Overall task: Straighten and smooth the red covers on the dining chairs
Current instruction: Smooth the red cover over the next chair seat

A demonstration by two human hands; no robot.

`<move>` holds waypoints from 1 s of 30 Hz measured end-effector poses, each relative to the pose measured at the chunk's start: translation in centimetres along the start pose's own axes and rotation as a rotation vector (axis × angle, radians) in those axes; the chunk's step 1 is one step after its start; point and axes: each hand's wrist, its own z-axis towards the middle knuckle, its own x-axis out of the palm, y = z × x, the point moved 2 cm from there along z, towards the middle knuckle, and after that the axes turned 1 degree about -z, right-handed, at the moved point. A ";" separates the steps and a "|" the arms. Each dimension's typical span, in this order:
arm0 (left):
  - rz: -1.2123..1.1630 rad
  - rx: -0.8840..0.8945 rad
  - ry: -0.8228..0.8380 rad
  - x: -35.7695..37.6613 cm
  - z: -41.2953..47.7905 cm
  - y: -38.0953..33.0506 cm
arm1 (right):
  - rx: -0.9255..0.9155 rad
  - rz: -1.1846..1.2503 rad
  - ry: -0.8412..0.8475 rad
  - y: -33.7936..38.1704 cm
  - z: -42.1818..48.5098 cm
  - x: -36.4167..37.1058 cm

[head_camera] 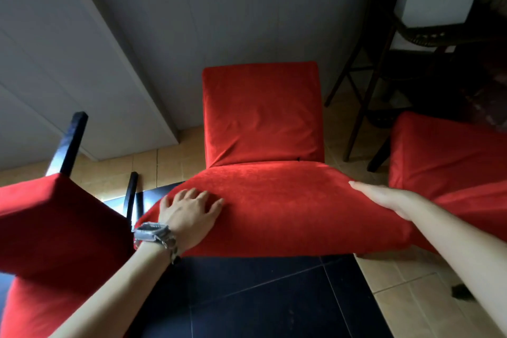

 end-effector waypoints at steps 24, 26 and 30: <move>-0.217 0.126 -0.737 -8.7 9.0 -6.1 | -0.640 -0.268 -1.061 16.1 -1.0 1.0; -0.225 0.122 -0.752 -9.3 10.0 -6.3 | -0.631 -0.244 -1.104 16.8 -0.5 0.4; -0.228 0.120 -0.778 -10.5 12.2 -6.6 | -0.614 -0.202 -1.159 18.4 0.7 -0.8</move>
